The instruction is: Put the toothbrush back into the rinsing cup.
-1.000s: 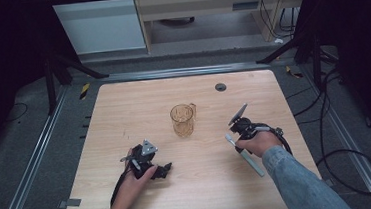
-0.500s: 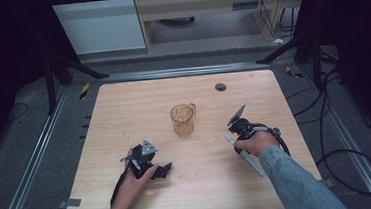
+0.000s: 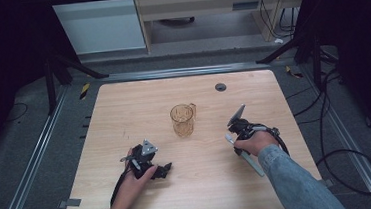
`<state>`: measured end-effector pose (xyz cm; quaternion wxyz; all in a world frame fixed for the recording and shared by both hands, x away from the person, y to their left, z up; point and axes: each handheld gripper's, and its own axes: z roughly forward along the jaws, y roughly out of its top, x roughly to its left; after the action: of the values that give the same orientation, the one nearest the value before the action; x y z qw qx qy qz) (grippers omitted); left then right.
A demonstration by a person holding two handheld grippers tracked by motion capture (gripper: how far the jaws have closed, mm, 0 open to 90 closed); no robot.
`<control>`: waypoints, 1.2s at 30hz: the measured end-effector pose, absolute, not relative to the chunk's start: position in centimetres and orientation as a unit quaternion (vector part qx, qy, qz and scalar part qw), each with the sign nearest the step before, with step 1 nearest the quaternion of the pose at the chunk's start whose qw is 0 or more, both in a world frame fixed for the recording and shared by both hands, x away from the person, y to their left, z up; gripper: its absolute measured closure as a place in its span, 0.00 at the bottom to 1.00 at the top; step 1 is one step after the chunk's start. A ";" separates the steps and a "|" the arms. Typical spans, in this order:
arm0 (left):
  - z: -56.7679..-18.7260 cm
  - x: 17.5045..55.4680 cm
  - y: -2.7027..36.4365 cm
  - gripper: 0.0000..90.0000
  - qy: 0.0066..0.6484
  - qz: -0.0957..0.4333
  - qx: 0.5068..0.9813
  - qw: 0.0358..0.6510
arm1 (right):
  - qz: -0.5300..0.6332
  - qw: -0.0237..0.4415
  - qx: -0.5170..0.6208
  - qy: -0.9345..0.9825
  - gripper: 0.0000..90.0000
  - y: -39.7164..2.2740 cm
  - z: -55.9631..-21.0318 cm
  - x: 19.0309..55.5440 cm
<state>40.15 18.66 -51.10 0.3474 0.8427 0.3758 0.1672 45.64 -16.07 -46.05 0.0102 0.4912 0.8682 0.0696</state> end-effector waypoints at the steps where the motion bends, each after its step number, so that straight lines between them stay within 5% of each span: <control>1: -51.1 40.1 18.7 0.00 0.376 0.167 0.843 0.347 | 0.070 0.010 0.491 0.868 0.75 -16.1 -46.0 45.6; 36: -51.1 40.2 18.6 0.00 0.376 0.165 0.842 0.348 | 0.059 0.008 0.491 0.869 0.80 -16.2 -46.7 46.4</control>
<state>40.15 18.64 -51.11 0.3484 0.8425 0.3763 0.1652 46.36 -16.16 -46.71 0.0081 0.4906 0.8693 0.0592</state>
